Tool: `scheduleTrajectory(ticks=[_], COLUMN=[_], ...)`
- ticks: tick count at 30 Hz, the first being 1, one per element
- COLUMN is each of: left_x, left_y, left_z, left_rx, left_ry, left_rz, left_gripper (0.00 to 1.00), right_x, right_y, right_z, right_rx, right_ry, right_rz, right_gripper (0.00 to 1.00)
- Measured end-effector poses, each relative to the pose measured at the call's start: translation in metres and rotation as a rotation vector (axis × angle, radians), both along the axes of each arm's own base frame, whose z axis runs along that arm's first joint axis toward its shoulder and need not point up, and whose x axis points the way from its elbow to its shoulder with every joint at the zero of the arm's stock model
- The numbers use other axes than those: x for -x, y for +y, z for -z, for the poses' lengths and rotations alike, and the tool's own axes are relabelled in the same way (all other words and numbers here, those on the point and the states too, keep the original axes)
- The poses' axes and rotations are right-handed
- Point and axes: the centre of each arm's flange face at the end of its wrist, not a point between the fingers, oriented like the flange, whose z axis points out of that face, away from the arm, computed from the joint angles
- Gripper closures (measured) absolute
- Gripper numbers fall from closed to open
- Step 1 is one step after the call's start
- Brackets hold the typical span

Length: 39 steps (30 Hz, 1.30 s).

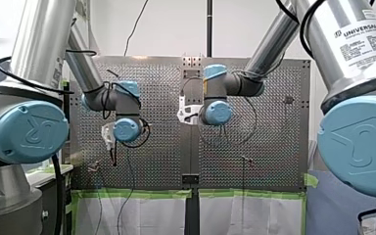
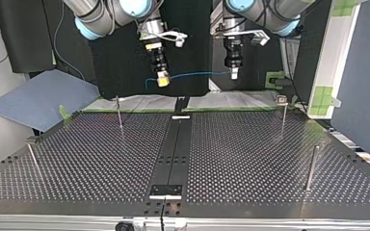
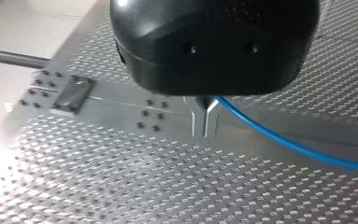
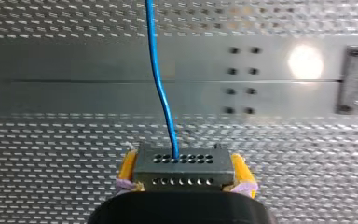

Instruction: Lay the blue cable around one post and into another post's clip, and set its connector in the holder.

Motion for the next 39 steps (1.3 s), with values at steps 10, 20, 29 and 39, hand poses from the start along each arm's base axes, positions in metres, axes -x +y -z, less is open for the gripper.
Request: scheduleTrajectory(ticks=[10,20,29,39], left_x=[-0.038,-0.068,-0.059,-0.060], left_y=[0.007,0.034,0.071,0.110], left_z=[-0.059,-0.119,-0.130,-0.170], left_rx=[0.051,0.128,0.188,0.260], left_ry=[-0.082,-0.160,-0.149,-0.198], left_rz=[-0.032,-0.068,-0.156,-0.255], left_gripper=[1.00,1.00,1.00,1.00], right_x=[-0.004,-0.008,-0.014,-0.044], right_y=[-0.017,-0.021,-0.022,-0.024], right_z=[-0.077,-0.166,-0.210,-0.201], right_rx=[0.084,0.192,0.235,0.230], right_ry=[-0.046,-0.149,-0.173,-0.105], right_rz=[0.005,-0.017,-0.039,-0.104], right_gripper=[1.00,1.00,1.00,1.00])
